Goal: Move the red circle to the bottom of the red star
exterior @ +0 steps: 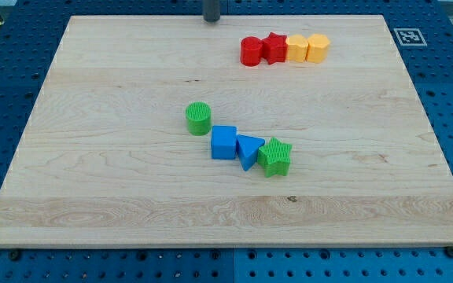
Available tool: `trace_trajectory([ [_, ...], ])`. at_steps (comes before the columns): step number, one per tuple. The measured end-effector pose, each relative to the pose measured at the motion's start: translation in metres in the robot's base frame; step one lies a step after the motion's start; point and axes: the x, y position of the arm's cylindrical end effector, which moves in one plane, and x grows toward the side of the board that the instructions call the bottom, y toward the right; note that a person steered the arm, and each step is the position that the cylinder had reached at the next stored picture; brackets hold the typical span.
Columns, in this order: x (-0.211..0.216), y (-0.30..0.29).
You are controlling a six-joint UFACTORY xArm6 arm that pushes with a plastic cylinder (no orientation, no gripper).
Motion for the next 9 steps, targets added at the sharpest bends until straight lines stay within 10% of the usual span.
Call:
trace_trajectory([
  [9,0.042,0.037],
])
